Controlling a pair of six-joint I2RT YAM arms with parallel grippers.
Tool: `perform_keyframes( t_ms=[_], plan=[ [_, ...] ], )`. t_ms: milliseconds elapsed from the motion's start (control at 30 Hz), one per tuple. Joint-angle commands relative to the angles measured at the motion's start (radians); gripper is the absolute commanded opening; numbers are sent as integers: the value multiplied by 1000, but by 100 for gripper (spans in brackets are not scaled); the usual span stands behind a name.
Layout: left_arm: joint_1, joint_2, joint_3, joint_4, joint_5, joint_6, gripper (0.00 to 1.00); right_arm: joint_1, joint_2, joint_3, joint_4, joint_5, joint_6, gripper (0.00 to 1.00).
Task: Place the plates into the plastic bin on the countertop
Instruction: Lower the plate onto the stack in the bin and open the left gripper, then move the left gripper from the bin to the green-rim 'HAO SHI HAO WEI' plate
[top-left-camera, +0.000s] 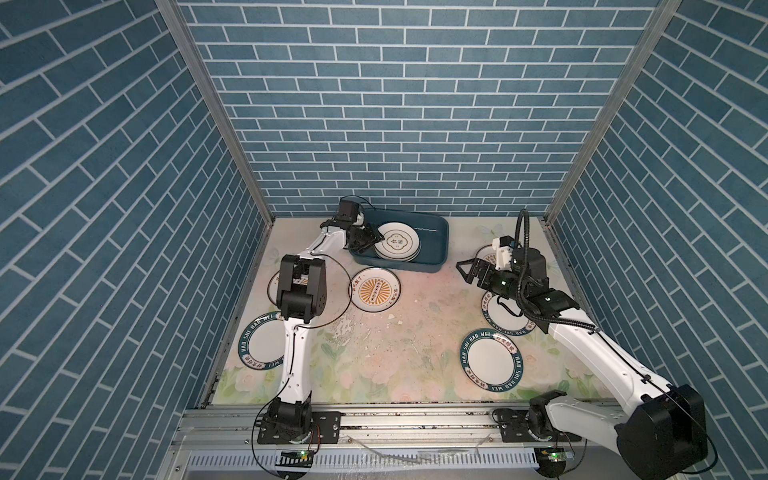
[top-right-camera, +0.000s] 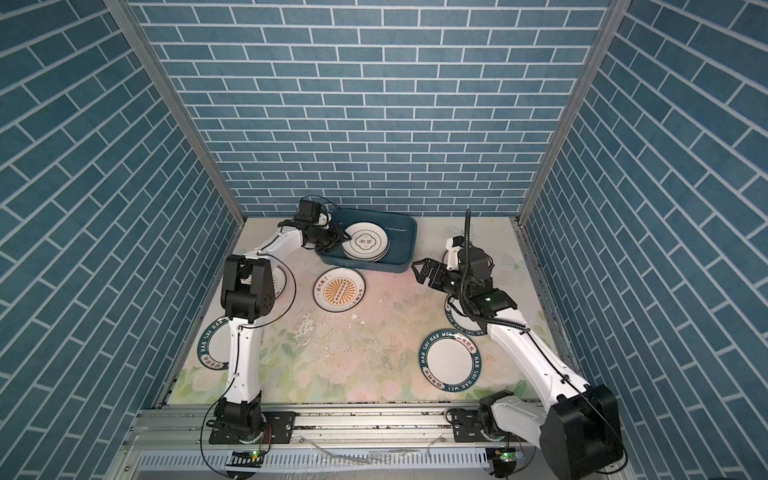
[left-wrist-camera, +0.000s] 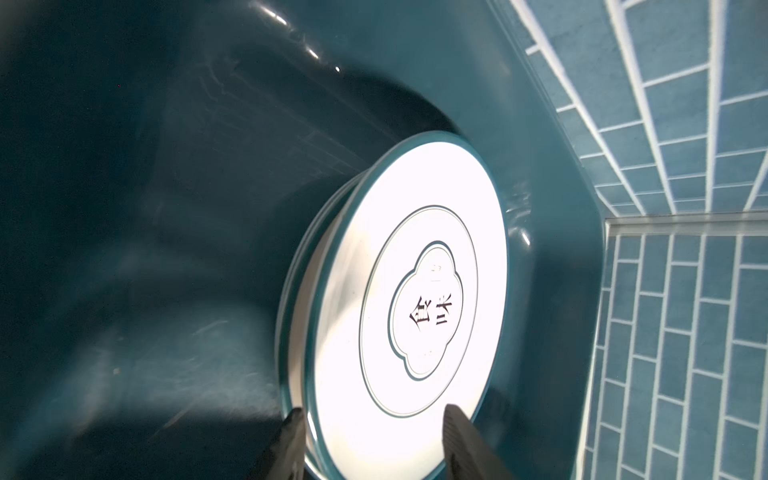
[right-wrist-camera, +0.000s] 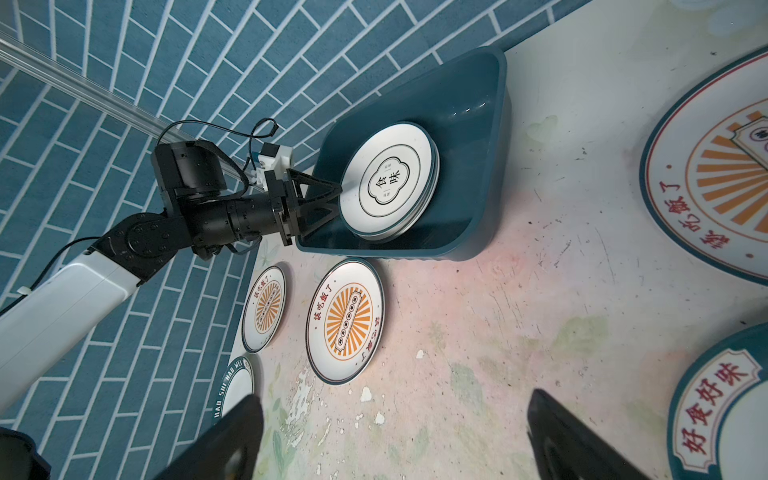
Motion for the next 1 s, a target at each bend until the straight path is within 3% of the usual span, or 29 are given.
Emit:
perform_keyframes(
  t_ms=[0, 100, 267, 633, 967],
  plan=[
    [8, 5, 36, -88, -35, 57, 67, -3, -7, 29, -2, 16, -37, 98],
    [8, -8, 40, -102, -50, 76, 76, -3, -13, 29, -9, 20, -40, 98],
    [8, -71, 4, -74, -52, 94, 79, -3, -34, 26, -18, 24, -40, 99],
    [-13, -458, -352, 190, 23, 131, 93, -3, -145, 3, -127, 95, -37, 98],
    [-146, -755, -665, 257, 49, 141, 100, -3, -349, -67, -297, 206, 28, 99]
  ],
)
